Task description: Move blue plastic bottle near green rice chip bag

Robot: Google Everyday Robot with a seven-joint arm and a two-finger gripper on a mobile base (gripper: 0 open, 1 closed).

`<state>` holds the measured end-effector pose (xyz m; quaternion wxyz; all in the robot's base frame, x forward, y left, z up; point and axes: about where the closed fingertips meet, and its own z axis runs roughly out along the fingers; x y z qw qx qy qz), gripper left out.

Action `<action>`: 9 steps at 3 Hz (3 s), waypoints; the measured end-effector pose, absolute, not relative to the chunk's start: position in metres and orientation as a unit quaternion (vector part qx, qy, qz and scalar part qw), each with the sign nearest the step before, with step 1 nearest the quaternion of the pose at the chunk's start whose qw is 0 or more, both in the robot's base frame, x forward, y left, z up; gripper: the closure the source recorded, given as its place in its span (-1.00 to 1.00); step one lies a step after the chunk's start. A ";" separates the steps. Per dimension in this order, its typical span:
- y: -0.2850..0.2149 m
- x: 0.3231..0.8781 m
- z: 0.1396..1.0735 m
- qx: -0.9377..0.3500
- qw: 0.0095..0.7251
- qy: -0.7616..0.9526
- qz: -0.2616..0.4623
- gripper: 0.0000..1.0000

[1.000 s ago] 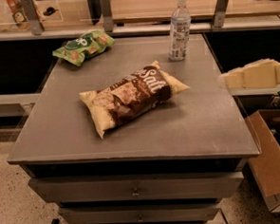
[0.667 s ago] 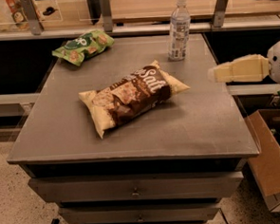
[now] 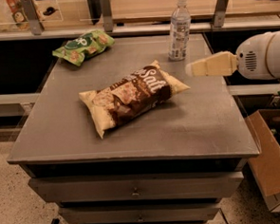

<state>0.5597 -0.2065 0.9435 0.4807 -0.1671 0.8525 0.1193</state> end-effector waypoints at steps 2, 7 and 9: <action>-0.206 0.616 0.923 -0.163 0.495 0.849 0.090 -1.00; -0.197 0.735 0.913 -0.178 0.533 0.819 0.116 -1.00; -0.196 0.762 0.922 -0.215 0.533 0.804 0.151 -1.00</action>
Offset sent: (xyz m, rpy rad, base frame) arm 0.0964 -0.0066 -0.0322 -0.0647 -0.0672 -0.0781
